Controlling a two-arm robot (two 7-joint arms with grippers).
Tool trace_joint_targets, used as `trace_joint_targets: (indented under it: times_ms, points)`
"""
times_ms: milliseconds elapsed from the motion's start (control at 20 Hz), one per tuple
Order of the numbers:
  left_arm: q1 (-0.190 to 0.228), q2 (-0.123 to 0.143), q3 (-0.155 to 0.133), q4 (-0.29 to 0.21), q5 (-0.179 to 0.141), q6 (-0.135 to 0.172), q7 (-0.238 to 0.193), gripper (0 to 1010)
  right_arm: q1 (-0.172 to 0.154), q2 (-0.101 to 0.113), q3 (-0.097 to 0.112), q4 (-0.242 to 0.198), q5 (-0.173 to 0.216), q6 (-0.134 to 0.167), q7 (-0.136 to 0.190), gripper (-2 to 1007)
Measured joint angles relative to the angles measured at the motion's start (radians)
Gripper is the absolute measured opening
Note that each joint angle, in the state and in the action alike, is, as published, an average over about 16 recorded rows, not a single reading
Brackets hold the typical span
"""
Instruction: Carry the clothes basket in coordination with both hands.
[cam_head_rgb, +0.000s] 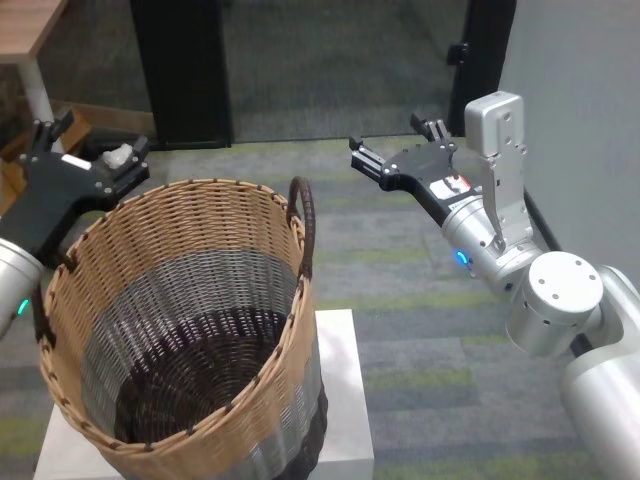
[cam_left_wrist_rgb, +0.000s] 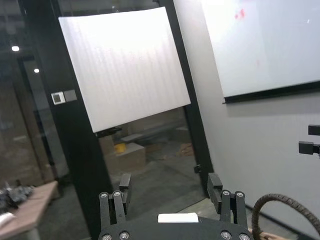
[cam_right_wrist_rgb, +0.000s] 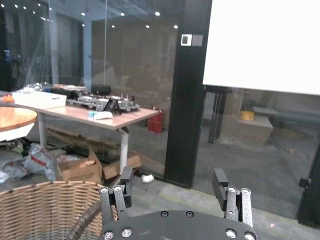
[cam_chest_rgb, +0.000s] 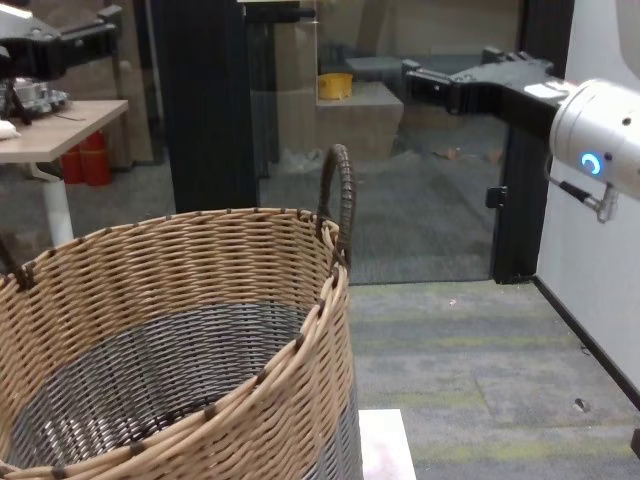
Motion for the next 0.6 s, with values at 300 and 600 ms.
trace_joint_targets:
  times_ms: [300, 600]
  points:
    - [-0.009, 0.01, 0.01, 0.018, -0.028, -0.023, -0.007, 1000, -0.014, 0.001, 0.013, -0.036, -0.012, 0.008, -0.005, 1001]
    - [-0.003, 0.013, 0.012, 0.014, -0.027, -0.018, 0.017, 1000, -0.03, 0.004, 0.022, -0.078, -0.026, 0.019, -0.019, 1001]
